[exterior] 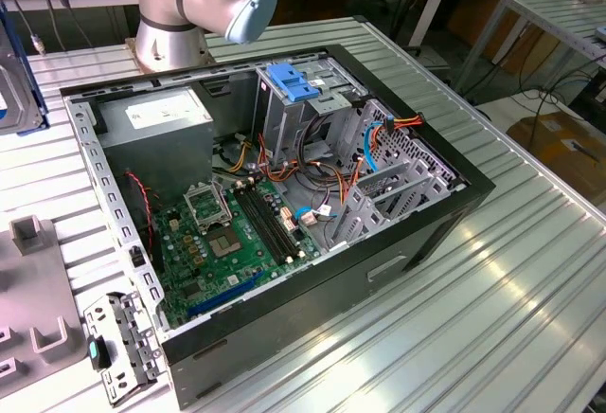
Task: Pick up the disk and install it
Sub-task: 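Pick up the disk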
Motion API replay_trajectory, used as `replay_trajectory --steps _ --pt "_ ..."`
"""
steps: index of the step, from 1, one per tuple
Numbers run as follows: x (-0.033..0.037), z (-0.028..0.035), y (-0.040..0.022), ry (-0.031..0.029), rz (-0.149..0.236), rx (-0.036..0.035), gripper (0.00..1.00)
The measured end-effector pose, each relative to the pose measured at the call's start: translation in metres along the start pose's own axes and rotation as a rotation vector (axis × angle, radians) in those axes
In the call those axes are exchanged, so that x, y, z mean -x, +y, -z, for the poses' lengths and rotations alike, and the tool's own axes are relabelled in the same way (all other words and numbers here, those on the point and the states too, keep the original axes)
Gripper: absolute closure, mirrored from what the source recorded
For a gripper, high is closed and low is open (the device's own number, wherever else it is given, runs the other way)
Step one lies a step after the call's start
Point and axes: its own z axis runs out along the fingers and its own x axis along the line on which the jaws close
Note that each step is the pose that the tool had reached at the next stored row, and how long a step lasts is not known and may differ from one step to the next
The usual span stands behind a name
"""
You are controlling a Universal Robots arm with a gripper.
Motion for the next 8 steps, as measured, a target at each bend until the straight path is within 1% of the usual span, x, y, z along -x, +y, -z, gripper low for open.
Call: replay_trajectory --steps 5,8 --pt "0.0001 -0.0003 -0.0074 0.0 0.0 0.0 0.63" --pt "0.0002 -0.0005 -0.0132 0.0 0.0 0.0001 0.63"
